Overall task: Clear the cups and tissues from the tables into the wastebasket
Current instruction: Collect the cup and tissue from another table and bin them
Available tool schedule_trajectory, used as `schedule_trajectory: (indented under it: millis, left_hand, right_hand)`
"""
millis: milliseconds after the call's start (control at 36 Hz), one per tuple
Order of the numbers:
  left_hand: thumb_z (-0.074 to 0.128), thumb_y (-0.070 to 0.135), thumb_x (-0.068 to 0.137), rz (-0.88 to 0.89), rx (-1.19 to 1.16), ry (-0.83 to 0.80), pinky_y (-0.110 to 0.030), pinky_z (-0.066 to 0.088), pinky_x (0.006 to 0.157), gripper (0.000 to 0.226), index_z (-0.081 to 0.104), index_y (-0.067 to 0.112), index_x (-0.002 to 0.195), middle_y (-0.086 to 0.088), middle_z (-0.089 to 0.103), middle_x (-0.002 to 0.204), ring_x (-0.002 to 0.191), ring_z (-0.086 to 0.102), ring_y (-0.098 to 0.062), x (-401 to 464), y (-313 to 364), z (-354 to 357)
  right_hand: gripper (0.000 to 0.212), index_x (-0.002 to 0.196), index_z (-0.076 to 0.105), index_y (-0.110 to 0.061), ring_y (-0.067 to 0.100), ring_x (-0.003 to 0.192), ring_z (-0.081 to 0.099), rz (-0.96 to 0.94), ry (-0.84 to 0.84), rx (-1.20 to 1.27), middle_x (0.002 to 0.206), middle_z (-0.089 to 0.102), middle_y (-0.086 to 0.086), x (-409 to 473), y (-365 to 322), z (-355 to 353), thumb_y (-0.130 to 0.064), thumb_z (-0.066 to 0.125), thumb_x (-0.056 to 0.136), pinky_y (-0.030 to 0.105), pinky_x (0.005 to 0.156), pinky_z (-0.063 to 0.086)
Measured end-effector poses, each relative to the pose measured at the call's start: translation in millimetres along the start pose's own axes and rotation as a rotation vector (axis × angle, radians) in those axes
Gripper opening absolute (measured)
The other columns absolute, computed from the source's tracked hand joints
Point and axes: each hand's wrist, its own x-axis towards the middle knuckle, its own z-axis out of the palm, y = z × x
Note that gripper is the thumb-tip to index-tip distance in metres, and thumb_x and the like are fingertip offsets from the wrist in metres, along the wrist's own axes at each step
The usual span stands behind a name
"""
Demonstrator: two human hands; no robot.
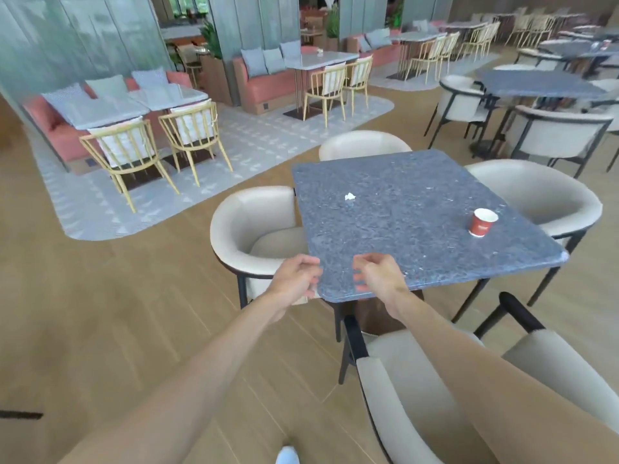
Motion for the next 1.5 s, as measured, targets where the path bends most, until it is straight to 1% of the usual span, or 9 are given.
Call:
schedule_trajectory:
  millis: [56, 139, 389, 556, 722, 1056, 1222, 1361, 1500]
  left_hand:
    - [0.059, 0.014, 0.092, 0.001, 0.014, -0.046, -0.032, 0.057, 0.079, 0.029, 0.061, 0.01, 0.121, -0.009, 0.067, 0.115, 0.103, 0.065, -0.022, 37.4, 0.7, -7.4]
    - [0.059, 0.015, 0.092, -0.015, 0.034, -0.116, -0.039, 0.056, 0.086, 0.027, 0.061, 0.012, 0.119, -0.011, 0.067, 0.118, 0.105, 0.065, -0.024, 88.3, 5.1, -20.3]
    - [0.059, 0.011, 0.092, -0.06, 0.033, -0.164, -0.037, 0.058, 0.075, 0.023, 0.064, 0.01, 0.115, -0.01, 0.065, 0.109, 0.09, 0.064, -0.022, 213.2, 28.8, -37.1]
    - [0.059, 0.009, 0.091, -0.067, 0.063, -0.229, -0.036, 0.057, 0.069, 0.012, 0.063, 0.016, 0.1, -0.006, 0.063, 0.1, 0.086, 0.064, -0.021, 272.7, 34.7, -7.5]
    - [0.062, 0.011, 0.089, -0.083, 0.144, -0.298, -0.038, 0.06, 0.073, 0.014, 0.064, 0.016, 0.102, -0.006, 0.066, 0.101, 0.084, 0.067, -0.021, 325.1, 40.7, 34.1]
    - [0.059, 0.009, 0.091, -0.091, 0.298, -0.337, -0.042, 0.058, 0.083, 0.026, 0.06, 0.006, 0.116, -0.01, 0.065, 0.11, 0.09, 0.067, -0.024, 415.6, 72.6, 120.1]
    - [0.059, 0.007, 0.089, -0.047, 0.465, -0.352, -0.029, 0.054, 0.068, 0.026, 0.062, 0.007, 0.115, -0.014, 0.064, 0.115, 0.087, 0.063, -0.02, 461.9, 61.7, 133.8]
    - [0.063, 0.015, 0.085, 0.044, 0.686, -0.301, -0.038, 0.052, 0.095, 0.03, 0.066, 0.015, 0.114, -0.006, 0.06, 0.127, 0.107, 0.063, -0.023, 523.8, 50.9, 135.0]
    - [0.062, 0.015, 0.087, 0.197, 0.933, -0.303, -0.03, 0.037, 0.101, 0.033, 0.063, 0.011, 0.119, -0.007, 0.047, 0.136, 0.125, 0.05, -0.024, 588.2, 43.7, 140.2]
  right_hand:
    - [0.007, 0.089, 0.065, -0.016, 0.021, 0.081, 0.063, 0.025, 0.023, 0.001, 0.09, 0.066, 0.007, 28.7, -3.9, 11.6, -0.017, 0.058, 0.087, 0.031, 0.069, 0.057]
    - [0.006, 0.086, 0.064, -0.017, 0.02, 0.076, 0.061, 0.065, 0.042, 0.003, 0.089, 0.064, 0.009, 64.1, -13.6, 27.1, -0.017, 0.059, 0.086, 0.031, 0.062, 0.053]
    - [0.011, 0.093, 0.067, -0.015, 0.024, 0.083, 0.065, 0.117, 0.175, 0.026, 0.097, 0.069, 0.011, 142.0, -30.4, 32.1, -0.024, 0.064, 0.086, 0.043, 0.078, 0.061]
    - [0.014, 0.096, 0.067, -0.014, 0.025, 0.08, 0.066, 0.139, 0.285, 0.02, 0.093, 0.068, 0.011, 189.4, -30.5, 3.3, -0.021, 0.063, 0.085, 0.037, 0.067, 0.058]
    - [0.006, 0.076, 0.064, -0.021, 0.027, 0.073, 0.066, 0.171, 0.357, 0.029, 0.078, 0.067, 0.009, 242.7, -18.8, -28.3, -0.027, 0.063, 0.077, 0.047, 0.079, 0.059]
    - [0.015, 0.095, 0.064, -0.018, 0.024, 0.084, 0.066, 0.254, 0.265, 0.124, 0.09, 0.067, 0.007, 368.6, 0.9, -64.0, -0.023, 0.061, 0.082, 0.044, 0.08, 0.06]
    - [0.01, 0.093, 0.065, -0.021, 0.027, 0.094, 0.069, 0.313, 0.26, 0.116, 0.102, 0.071, 0.011, 407.8, 20.6, -82.9, -0.024, 0.063, 0.084, 0.041, 0.077, 0.061]
    - [0.015, 0.1, 0.066, -0.015, 0.023, 0.085, 0.065, 0.366, 0.31, 0.142, 0.096, 0.068, 0.01, 431.7, 34.1, -93.4, -0.021, 0.063, 0.086, 0.041, 0.078, 0.06]
    - [0.013, 0.097, 0.066, -0.014, 0.022, 0.083, 0.064, 0.395, 0.336, 0.125, 0.095, 0.068, 0.011, 449.4, 44.9, -91.1, -0.019, 0.062, 0.086, 0.038, 0.074, 0.059]
